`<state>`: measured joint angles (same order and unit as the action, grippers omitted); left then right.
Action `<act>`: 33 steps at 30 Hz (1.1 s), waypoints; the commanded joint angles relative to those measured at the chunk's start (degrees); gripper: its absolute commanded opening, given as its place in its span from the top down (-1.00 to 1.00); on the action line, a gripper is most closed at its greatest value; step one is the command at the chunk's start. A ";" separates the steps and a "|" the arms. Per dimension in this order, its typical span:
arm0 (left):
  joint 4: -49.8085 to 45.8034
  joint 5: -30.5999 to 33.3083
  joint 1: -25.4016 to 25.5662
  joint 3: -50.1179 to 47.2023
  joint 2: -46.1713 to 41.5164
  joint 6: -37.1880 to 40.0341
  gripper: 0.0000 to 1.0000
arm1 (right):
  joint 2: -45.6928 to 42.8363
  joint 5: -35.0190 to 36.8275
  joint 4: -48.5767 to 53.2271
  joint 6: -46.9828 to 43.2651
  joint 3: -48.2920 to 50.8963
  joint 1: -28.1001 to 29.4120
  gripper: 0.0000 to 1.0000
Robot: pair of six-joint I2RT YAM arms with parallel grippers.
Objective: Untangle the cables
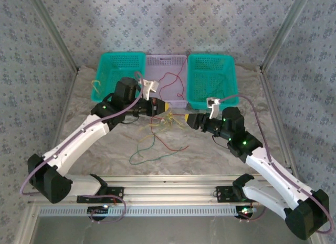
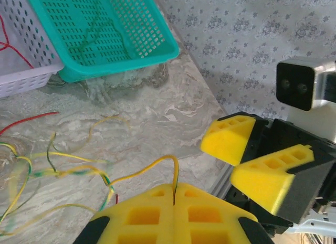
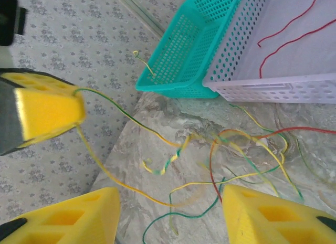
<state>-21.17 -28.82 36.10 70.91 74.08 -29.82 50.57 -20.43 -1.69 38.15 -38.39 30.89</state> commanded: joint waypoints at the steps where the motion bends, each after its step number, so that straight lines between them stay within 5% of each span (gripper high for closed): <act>1: -1.66 1.76 -0.45 3.97 -1.92 1.09 1.00 | 0.59 0.51 -1.03 0.01 2.11 -0.22 -0.10; 20: -1.60 -0.21 -0.42 7.12 -4.39 -3.38 1.00 | 9.67 -0.67 -19.05 2.11 8.05 6.12 -0.08; 33: -0.69 -1.95 -0.42 5.59 -4.26 -2.79 1.00 | 4.20 1.29 -20.43 -0.03 8.35 7.82 -0.02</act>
<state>-23.35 -28.34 35.99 76.66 71.00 -32.64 56.31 -20.64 -21.34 39.44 -30.00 38.76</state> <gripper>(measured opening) 0.039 0.515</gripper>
